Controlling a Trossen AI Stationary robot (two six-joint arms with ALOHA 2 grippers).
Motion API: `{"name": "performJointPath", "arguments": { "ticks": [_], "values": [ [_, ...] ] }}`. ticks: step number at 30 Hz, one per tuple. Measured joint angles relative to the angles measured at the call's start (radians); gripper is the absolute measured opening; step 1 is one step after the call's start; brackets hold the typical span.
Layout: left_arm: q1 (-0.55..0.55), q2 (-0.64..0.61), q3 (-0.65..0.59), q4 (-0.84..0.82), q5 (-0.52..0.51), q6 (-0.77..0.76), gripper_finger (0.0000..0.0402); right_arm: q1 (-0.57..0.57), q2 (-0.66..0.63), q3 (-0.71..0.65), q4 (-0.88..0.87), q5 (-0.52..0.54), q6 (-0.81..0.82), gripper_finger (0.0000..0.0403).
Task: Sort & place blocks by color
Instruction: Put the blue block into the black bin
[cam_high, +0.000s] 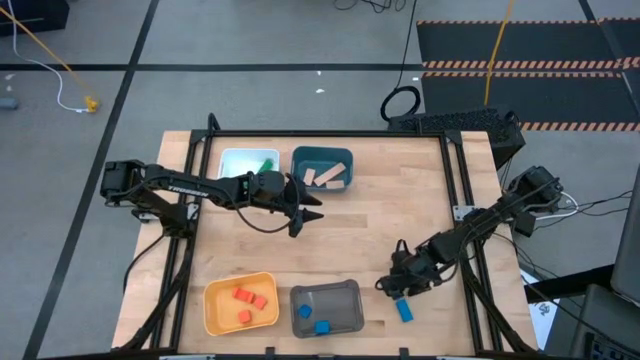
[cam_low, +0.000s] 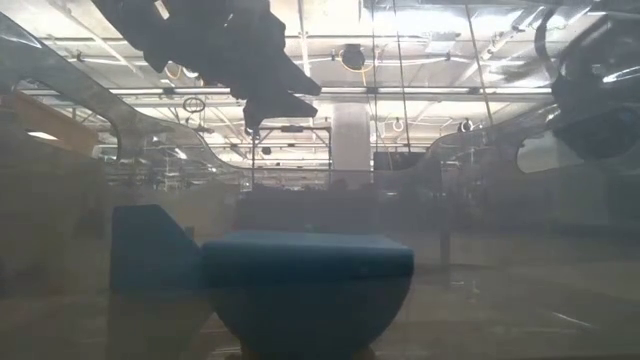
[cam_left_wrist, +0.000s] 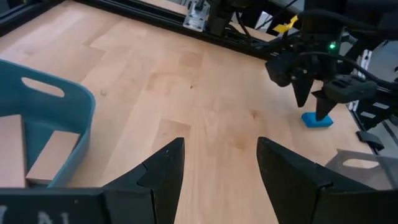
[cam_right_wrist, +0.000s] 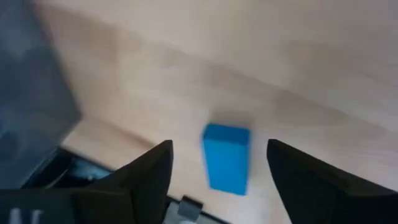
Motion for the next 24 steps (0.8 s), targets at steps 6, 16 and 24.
{"name": "performJointPath", "arguments": {
  "ticks": [6,16,24],
  "values": [
    [0.000,0.000,0.000,-0.008,-0.016,0.016,0.0200,0.015,0.026,0.000,-0.017,0.002,0.078,0.0266],
    [0.000,0.000,0.000,-0.011,-0.016,0.023,0.0200,0.046,0.107,0.023,0.037,-0.002,0.109,0.0249],
    [0.000,0.000,0.000,-0.020,-0.016,0.021,0.0200,0.054,0.173,0.051,0.016,-0.011,0.090,0.0248]
  ]
}}
